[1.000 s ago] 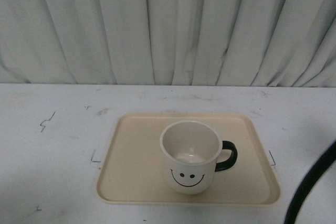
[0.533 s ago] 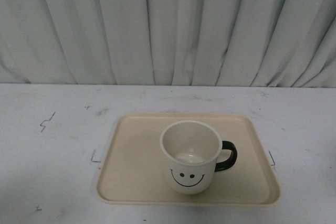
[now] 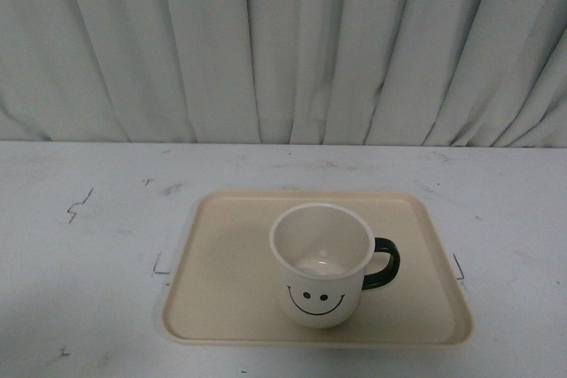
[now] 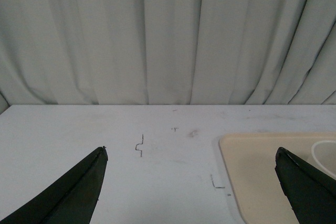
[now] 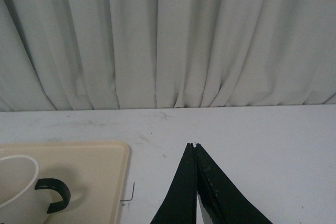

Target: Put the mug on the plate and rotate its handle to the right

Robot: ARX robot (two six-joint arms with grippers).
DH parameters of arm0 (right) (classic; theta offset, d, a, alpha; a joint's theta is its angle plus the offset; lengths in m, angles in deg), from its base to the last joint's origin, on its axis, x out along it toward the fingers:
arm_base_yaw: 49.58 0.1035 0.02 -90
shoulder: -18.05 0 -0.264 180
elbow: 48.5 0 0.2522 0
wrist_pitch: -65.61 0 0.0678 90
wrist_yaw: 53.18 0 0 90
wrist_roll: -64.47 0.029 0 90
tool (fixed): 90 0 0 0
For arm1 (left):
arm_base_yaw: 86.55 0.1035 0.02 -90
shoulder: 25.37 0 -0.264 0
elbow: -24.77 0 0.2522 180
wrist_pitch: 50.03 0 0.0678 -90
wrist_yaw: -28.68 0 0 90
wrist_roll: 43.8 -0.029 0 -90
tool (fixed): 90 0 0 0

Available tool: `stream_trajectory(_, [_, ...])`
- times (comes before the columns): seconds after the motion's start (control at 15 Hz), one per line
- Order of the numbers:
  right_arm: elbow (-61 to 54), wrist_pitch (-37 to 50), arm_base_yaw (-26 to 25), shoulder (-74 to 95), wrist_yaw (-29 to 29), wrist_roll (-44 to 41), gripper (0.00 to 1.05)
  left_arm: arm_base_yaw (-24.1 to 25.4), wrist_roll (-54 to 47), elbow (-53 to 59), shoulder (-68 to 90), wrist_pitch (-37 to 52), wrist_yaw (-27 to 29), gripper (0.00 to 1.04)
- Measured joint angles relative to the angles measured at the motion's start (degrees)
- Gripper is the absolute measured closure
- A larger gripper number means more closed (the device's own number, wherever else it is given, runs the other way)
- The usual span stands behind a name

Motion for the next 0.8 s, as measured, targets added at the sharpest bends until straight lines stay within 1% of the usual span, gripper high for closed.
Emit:
stream_trajectory(0.4, [-0.04, -13.97, 0.00, -14.91, 0.00, 0.00, 1.03, 0.00, 0.00, 0.00, 0.00, 0.00, 0.00, 0.07])
stream_trajectory(0.8, [-0.04, -23.58, 0.00, -24.68, 0.00, 0.00, 1.03, 0.00, -0.02, 0.00, 0.00, 0.00, 0.00, 0.07])
